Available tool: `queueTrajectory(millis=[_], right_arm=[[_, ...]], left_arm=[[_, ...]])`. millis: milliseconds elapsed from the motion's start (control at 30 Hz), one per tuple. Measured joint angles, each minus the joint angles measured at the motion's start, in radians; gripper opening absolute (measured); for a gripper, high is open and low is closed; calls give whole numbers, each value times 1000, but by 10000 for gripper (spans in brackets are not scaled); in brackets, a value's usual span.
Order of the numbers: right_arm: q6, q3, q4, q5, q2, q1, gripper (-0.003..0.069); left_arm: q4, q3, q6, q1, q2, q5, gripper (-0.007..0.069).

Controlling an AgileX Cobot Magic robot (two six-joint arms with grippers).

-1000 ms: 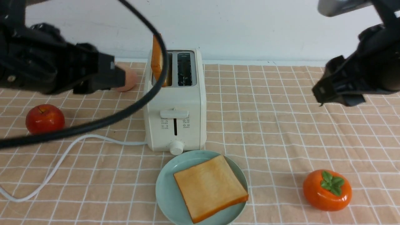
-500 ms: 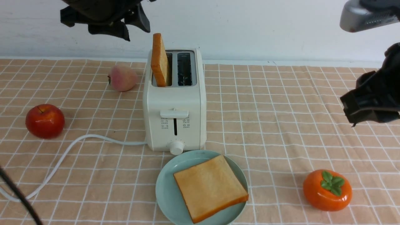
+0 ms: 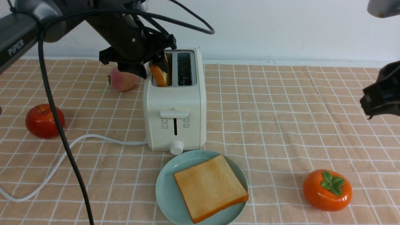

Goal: Take toasted bread from bread machine on light coffee tablecloth place on plate.
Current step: 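Reach for a toast slice standing in the toaster with the left gripper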

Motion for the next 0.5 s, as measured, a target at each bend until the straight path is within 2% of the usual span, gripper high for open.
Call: queueTrajectory(millis=[133, 267, 300, 500], right_arm=[[0, 0, 0, 2, -5, 0, 264], [0, 0, -4, 2, -7, 0, 264], [0, 0, -4, 2, -7, 0, 264], [0, 0, -4, 3, -7, 0, 264]], left_arm=[[0, 0, 1, 0, -5, -6, 328], [-27, 0, 1, 0, -35, -5, 169], [-37, 0, 1, 0, -65, 1, 109], [-49, 0, 26, 1, -221, 45, 92]])
